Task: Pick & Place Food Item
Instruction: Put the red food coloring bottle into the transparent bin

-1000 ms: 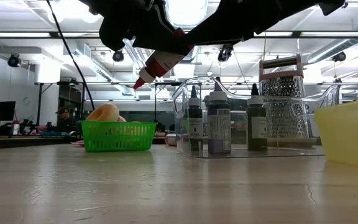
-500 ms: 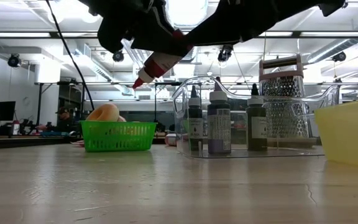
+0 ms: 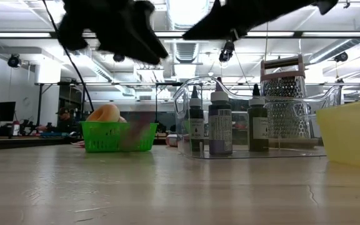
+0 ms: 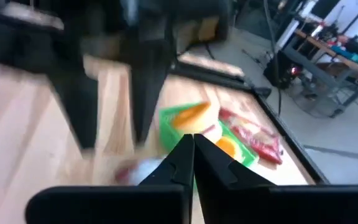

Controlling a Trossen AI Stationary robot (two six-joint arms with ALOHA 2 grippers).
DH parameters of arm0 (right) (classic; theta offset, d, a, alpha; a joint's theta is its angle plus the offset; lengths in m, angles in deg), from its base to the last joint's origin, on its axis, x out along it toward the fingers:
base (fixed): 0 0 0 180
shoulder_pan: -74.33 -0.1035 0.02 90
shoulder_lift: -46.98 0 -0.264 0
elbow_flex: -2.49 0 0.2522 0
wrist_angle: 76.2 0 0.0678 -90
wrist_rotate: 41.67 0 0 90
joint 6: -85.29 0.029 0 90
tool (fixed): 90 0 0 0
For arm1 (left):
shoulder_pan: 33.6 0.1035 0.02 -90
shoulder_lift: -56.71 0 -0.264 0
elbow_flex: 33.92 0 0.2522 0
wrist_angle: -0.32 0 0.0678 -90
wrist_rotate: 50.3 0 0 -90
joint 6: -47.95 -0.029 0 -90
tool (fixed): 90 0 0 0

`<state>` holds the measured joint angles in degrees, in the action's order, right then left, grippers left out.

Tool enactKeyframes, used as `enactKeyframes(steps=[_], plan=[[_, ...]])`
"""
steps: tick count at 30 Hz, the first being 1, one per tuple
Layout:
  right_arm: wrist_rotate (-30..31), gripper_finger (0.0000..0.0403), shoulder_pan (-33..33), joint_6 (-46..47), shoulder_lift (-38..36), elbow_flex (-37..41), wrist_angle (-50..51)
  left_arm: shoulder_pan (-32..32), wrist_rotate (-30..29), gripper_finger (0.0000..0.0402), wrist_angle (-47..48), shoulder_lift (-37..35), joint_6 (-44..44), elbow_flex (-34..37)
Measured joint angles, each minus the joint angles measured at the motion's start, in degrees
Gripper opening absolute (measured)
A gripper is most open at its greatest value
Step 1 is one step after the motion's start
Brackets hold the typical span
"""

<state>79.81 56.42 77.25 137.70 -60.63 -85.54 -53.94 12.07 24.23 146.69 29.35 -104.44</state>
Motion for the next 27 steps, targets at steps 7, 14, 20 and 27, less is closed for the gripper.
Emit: enactKeyframes(steps=[7,14,20,27], plan=[[-0.86,0.0004,-0.20,0.41,0.12,0.17,1.35,-0.05,0.83,0.0198,0.59,-1.02,2.82,0.31],[-1.41,0.0007,-0.22,3.62,-0.22,0.19,7.20,-0.24,7.93,0.0195,14.29,-1.30,13.32,1.04],[-3.10,0.0008,-0.25,3.63,-0.24,-0.60,9.51,0.35,10.76,0.0197,19.68,-1.33,26.16,4.15],[-7.40,0.0016,-0.29,3.31,-0.24,-2.04,11.36,0.15,13.96,0.0197,19.44,-1.20,28.01,9.20]])
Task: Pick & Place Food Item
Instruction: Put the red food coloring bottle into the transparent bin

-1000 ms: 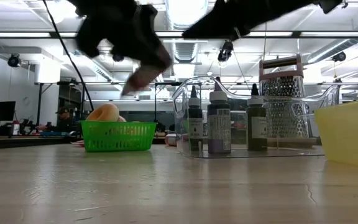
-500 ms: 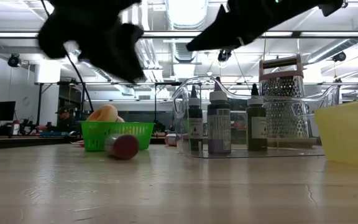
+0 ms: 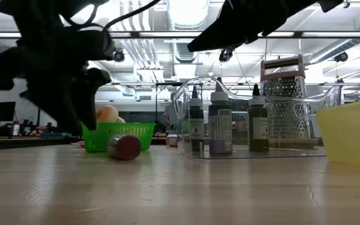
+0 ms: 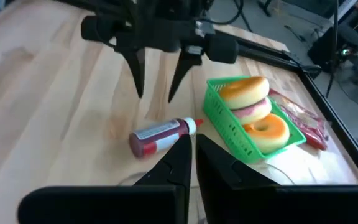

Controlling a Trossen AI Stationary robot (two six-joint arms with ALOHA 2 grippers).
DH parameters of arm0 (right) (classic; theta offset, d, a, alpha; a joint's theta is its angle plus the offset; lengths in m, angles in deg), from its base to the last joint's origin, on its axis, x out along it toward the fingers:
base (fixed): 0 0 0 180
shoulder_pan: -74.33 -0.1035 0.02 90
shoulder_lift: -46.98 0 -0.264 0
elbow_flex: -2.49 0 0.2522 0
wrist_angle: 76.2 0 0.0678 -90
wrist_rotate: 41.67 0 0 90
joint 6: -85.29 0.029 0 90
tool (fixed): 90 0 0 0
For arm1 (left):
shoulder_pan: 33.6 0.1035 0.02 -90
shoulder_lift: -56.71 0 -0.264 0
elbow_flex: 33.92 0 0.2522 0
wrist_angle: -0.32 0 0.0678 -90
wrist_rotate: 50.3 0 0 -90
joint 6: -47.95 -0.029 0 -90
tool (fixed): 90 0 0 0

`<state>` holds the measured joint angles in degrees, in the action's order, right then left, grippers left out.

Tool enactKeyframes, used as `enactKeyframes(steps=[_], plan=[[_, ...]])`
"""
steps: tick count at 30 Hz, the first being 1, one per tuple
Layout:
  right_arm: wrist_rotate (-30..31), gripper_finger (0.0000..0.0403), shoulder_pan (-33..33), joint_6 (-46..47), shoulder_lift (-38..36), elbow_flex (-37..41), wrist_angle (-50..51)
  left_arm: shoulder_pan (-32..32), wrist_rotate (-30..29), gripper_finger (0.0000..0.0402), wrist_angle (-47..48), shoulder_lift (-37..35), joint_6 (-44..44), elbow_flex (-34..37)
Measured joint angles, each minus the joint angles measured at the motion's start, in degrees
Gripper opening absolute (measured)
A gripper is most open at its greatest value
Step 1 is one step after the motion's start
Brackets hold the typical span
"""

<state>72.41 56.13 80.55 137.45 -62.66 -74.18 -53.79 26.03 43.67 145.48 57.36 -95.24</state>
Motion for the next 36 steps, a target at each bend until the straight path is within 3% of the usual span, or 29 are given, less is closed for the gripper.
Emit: enactKeyframes(steps=[11,20,36], plan=[[-0.11,0.0113,-0.02,1.54,0.00,-3.51,8.35,2.16,-8.28,0.0198,-3.08,0.04,-22.93,-0.33],[-0.15,0.0163,-0.04,2.31,0.00,-4.95,11.62,7.25,-1.88,0.0198,-3.07,0.04,-36.37,0.93],[-0.76,0.0176,-0.04,2.89,0.00,-4.90,12.20,10.86,3.59,0.0198,-8.03,6.63,-45.90,-0.31]])
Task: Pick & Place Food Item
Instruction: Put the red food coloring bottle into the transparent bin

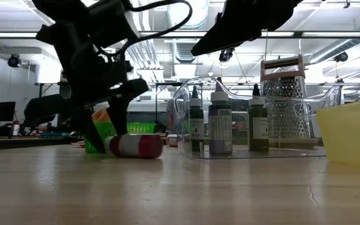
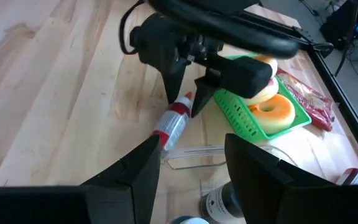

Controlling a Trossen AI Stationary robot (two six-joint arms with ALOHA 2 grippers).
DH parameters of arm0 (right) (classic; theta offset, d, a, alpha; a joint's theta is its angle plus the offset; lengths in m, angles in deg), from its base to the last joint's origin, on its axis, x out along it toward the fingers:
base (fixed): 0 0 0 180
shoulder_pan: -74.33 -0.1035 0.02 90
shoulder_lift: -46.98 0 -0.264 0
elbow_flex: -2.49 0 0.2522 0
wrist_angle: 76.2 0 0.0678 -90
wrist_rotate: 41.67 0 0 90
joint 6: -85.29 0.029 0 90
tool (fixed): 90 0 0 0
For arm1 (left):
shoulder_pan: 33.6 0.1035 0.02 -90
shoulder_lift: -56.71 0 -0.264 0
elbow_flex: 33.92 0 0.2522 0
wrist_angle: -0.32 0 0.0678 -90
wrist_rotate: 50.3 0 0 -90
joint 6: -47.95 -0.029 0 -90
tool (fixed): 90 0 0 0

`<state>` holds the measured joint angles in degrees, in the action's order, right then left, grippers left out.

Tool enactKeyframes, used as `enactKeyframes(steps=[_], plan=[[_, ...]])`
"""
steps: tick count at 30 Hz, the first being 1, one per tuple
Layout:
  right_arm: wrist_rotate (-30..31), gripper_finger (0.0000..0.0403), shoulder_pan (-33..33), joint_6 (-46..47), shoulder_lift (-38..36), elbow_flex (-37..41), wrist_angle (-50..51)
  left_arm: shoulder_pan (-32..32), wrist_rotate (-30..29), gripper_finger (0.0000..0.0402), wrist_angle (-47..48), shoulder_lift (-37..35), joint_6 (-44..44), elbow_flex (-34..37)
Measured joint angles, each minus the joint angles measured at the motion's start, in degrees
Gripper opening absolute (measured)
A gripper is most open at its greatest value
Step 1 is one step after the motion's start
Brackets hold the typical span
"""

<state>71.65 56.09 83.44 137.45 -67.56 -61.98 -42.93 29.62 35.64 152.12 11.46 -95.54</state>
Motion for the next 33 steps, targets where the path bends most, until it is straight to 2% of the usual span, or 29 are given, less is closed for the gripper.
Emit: enactKeyframes(steps=[4,10,13,18,22,28,33], plan=[[0.00,0.0176,0.00,0.00,0.00,0.00,0.26,0.33,-0.43,0.0198,-1.04,1.28,0.38,-0.83],[0.02,0.0176,0.00,0.38,0.00,0.02,0.89,0.30,-0.39,0.0191,-1.01,2.11,5.89,-1.90],[0.02,0.0176,0.00,0.69,0.00,0.04,0.86,0.31,-0.38,0.0165,-0.96,2.39,8.58,-2.10],[0.02,0.0176,0.00,0.83,0.00,0.04,0.86,0.31,-0.14,0.0097,-0.32,2.57,10.26,-2.10],[0.04,0.0176,0.00,0.83,0.00,0.04,0.84,0.31,-0.43,0.0097,0.69,2.57,10.38,-2.23],[0.06,0.0176,0.00,0.85,0.00,0.04,0.82,0.04,-6.86,0.0097,8.20,2.70,12.14,-4.96],[0.17,0.0176,0.00,1.87,0.00,0.07,0.84,-1.20,-16.10,0.0097,15.64,2.68,15.41,-9.51]])
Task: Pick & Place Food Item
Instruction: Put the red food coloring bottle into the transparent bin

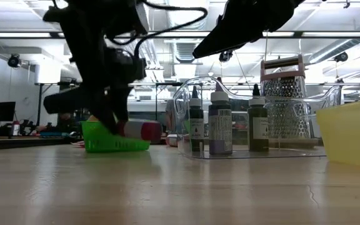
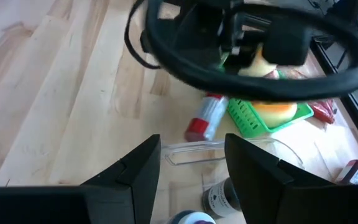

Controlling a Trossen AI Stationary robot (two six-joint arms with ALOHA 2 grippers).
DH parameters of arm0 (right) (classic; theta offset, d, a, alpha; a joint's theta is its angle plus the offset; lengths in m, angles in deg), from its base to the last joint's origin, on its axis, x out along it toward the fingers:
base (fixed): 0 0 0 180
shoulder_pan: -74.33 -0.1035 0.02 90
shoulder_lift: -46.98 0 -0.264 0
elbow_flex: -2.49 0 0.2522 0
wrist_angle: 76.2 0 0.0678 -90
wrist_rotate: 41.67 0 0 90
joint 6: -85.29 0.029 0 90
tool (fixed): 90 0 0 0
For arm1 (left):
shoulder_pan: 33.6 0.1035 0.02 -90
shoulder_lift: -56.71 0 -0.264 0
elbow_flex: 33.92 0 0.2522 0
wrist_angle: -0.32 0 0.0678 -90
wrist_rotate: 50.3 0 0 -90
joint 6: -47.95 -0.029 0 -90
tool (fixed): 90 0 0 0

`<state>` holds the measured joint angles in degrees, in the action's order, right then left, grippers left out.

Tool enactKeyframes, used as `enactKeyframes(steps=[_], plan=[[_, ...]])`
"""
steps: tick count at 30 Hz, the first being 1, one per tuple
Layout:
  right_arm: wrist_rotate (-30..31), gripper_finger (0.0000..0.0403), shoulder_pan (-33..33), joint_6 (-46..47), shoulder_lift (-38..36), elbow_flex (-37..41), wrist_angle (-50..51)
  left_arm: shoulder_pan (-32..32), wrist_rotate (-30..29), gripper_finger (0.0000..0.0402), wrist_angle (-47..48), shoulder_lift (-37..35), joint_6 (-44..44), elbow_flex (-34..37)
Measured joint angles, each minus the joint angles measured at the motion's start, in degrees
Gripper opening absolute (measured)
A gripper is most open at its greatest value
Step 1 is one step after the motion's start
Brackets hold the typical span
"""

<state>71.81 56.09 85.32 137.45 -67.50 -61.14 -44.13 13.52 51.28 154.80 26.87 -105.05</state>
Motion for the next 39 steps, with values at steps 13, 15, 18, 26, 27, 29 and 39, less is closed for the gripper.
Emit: enactKeyframes(steps=[13,15,18,26,27,29,39], plan=[[4.03,0.0175,-0.21,4.79,0.00,2.73,0.75,-4.36,-20.61,0.0097,15.74,0.00,0.10,-11.64],[7.74,0.0173,-0.48,6.03,-0.01,3.20,2.63,-4.90,-22.89,0.0097,15.41,0.00,-1.97,-12.12],[11.67,0.0166,-1.21,7.47,-0.02,3.23,5.96,-5.55,-26.16,0.0097,12.52,-0.02,-5.99,-11.95],[15.62,0.0155,-4.74,7.67,-3.09,3.23,6.17,-5.92,-32.62,0.0097,3.37,0.35,-13.87,-11.69],[16.72,0.0155,-5.16,7.50,-3.67,3.23,5.89,-5.92,-32.88,0.0097,2.41,0.35,-14.43,-11.69],[18.37,0.0155,-5.92,6.57,-5.05,3.23,5.67,-5.94,-33.04,0.0097,0.83,0.35,-15.73,-11.69],[21.33,0.0181,-6.08,4.02,-6.95,3.32,5.36,-6.42,-33.44,0.0097,-7.57,0.35,-21.23,-11.69]])
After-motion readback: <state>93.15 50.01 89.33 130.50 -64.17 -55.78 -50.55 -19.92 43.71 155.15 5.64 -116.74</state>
